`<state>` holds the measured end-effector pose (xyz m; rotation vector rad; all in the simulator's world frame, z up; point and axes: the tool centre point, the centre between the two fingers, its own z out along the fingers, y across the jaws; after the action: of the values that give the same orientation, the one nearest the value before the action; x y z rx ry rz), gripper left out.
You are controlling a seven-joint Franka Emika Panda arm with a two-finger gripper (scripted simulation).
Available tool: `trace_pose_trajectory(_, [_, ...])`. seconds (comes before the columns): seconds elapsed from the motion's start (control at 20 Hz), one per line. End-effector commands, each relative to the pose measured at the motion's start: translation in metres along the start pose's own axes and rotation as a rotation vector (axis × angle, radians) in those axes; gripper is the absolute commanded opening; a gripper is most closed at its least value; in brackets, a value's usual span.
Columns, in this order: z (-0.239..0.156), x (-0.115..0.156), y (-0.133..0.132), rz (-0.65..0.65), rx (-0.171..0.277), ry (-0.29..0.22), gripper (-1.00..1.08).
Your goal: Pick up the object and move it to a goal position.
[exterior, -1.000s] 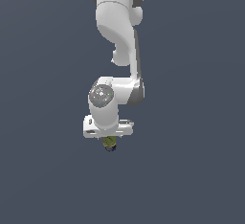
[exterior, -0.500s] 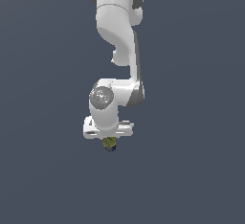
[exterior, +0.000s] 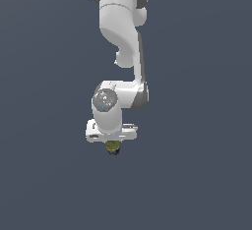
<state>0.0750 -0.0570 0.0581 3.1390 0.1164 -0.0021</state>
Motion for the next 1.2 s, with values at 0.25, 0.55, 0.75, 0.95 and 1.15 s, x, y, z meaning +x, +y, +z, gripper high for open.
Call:
trace_pose_trajectory(0.25, [-0.001,-0.009,-0.021,-0.001,0.000,0.000,-1.00])
trace_pose_trajectory(0.55, [-0.002,-0.028,-0.059,-0.001,0.000,0.000,-1.00])
trace_pose_trajectory(0.75, [-0.004,-0.046,-0.099,-0.002,0.000,0.000,-1.00])
trace_pose_trajectory(0.95, [-0.006,-0.065,-0.140,-0.002,0.000,0.000,-1.00])
trace_pose_trajectory(1.15, [-0.007,-0.082,-0.178,-0.002,0.000,0.001,-1.00])
